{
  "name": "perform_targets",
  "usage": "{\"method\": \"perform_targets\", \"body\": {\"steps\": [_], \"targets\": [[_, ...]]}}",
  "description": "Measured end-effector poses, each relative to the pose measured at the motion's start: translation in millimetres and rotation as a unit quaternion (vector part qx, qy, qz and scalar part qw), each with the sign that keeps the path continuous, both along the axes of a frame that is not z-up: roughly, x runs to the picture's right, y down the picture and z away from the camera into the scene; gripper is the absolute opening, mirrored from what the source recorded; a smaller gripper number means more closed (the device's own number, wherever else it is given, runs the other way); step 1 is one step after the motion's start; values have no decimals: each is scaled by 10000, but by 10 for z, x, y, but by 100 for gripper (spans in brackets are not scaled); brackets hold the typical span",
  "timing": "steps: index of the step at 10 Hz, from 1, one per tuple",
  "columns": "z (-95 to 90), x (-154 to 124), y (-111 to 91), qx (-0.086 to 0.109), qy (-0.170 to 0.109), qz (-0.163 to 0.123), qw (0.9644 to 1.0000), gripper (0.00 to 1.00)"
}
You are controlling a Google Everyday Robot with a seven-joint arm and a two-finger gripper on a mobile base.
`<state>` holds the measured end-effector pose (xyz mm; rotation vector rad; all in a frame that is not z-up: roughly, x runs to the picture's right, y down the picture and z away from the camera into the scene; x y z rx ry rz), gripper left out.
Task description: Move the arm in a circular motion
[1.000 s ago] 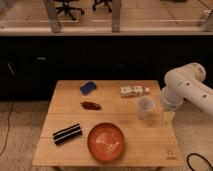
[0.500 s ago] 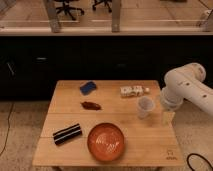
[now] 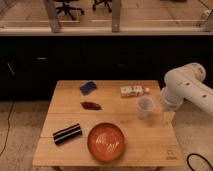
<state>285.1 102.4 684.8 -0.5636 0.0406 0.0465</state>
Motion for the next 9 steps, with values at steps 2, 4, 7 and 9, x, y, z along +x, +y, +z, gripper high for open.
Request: {"method": "perform_targets", "body": {"steps": [2,4,7,9], "targets": [[0,0,0,0,0,0,10000,80],[0,0,0,0,0,0,10000,80],[55,-160,-54,16,-6,-110,9999,80],[111,-321,-114,39,-24,-213,9998,80]]}}
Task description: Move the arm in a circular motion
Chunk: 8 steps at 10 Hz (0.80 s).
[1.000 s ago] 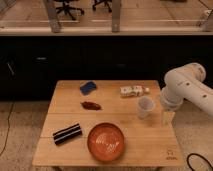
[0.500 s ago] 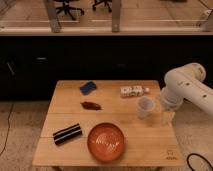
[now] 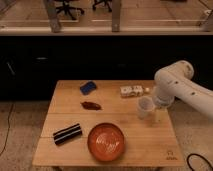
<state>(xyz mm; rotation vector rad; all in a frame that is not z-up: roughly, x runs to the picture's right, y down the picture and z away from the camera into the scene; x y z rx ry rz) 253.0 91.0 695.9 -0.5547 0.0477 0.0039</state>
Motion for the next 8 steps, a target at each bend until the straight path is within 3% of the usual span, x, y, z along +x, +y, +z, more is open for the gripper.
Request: {"method": "perform_targets", "body": {"steps": [3,6,8], "targets": [[6,-44,16,-35,28,-94,9999,80],[-23,-461,45,-17,-83,-285,9996,80],[9,-561,10,-4,-105,-339,9994,80]]}}
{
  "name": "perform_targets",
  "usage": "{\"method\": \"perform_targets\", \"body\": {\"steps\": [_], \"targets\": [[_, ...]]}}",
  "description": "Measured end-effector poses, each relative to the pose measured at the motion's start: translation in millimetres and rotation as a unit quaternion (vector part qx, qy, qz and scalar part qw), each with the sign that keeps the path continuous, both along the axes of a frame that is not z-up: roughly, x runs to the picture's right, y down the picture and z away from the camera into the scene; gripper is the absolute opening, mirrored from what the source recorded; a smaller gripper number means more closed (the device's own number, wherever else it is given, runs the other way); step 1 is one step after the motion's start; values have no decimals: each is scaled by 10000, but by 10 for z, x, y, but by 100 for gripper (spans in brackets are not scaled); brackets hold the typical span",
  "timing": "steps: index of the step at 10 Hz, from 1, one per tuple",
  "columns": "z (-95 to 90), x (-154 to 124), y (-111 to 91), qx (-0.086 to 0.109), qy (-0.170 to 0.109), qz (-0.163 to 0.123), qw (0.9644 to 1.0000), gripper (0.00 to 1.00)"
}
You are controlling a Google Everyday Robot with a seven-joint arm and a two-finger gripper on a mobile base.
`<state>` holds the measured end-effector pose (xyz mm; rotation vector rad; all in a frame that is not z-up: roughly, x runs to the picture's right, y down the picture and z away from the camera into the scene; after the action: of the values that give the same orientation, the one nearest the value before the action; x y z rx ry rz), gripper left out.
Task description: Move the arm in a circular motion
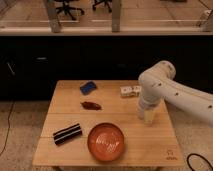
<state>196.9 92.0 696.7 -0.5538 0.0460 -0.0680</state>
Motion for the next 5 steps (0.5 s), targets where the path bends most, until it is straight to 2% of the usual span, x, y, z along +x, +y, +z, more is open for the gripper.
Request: {"method": "perform_targets", "body": {"steps": [3,5], "targets": [[27,108,-15,-14,6,-85,10000,80],[29,27,3,21,-1,-107,9999,80]]}}
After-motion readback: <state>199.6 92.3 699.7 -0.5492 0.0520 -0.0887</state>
